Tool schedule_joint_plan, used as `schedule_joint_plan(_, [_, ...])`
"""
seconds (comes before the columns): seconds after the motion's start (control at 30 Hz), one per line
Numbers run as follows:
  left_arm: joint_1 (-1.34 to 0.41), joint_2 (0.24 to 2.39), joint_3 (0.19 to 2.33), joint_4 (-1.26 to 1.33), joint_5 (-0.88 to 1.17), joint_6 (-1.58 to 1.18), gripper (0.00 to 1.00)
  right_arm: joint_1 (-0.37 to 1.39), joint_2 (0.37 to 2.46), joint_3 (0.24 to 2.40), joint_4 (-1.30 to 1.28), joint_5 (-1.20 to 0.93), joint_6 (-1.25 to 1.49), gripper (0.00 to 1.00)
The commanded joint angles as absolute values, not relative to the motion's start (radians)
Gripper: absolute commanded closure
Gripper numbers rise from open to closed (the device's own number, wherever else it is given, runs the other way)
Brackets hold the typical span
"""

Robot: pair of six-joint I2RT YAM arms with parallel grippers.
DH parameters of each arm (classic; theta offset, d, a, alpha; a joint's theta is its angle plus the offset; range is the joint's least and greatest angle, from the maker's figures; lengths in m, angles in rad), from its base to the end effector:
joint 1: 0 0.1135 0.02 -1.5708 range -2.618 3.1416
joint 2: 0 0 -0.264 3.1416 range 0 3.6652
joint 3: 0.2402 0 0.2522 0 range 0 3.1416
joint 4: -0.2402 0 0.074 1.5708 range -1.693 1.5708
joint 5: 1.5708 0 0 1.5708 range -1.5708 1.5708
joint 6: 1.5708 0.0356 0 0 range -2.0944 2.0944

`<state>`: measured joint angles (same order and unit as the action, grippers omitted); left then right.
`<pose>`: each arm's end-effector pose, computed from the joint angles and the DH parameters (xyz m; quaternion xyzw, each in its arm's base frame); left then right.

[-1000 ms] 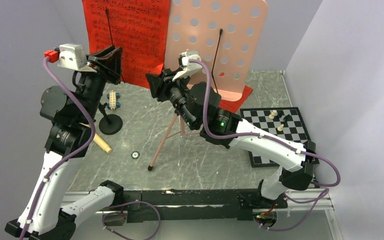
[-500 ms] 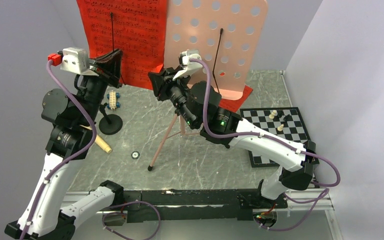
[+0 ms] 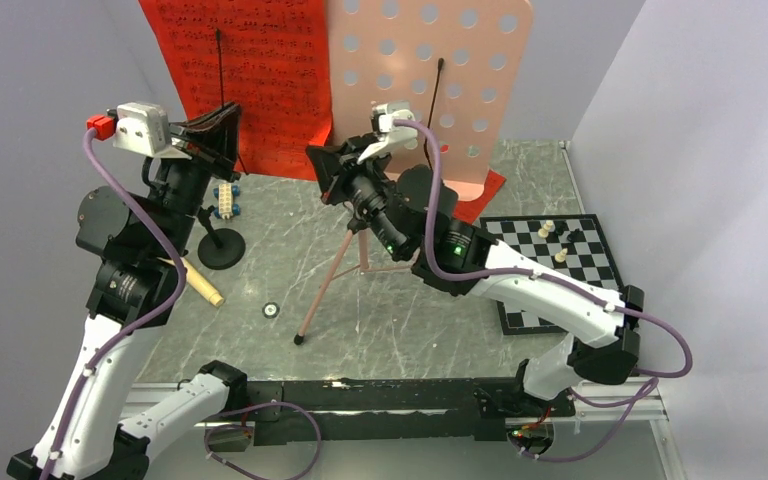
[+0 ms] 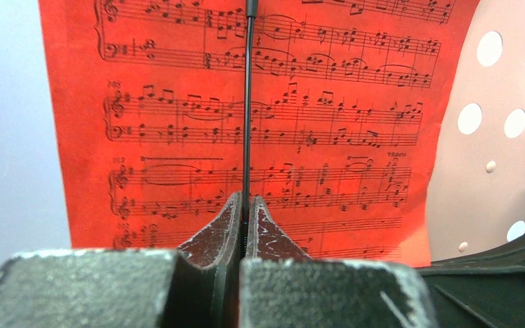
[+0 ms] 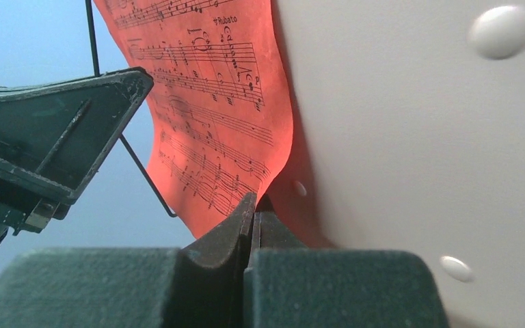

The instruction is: Pack up the instrument practice props

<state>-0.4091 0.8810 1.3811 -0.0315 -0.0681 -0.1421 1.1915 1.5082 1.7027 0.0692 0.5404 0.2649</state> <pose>0.1256 -0.0518 0.5367 0.0409 0.5225 -0.2145 0.8242 0.1404 0.3027 0.5104 -0.0723 0.6189 0.3881 0.6791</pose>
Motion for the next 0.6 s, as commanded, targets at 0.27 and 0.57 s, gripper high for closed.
schedule_joint_plan(0.27, [-0.405, 0.835, 1.383, 0.028, -0.104, -0.132, 1.0, 1.187, 1.145, 1.452, 0.118, 0.448, 0.194, 1.0])
schedule_joint_plan(0.57, [-0.405, 0.859, 1.369, 0.05, -0.103, -0.146, 1.0, 1.189, 0.813, 1.309, -0.138, -0.021, 0.01, 1.0])
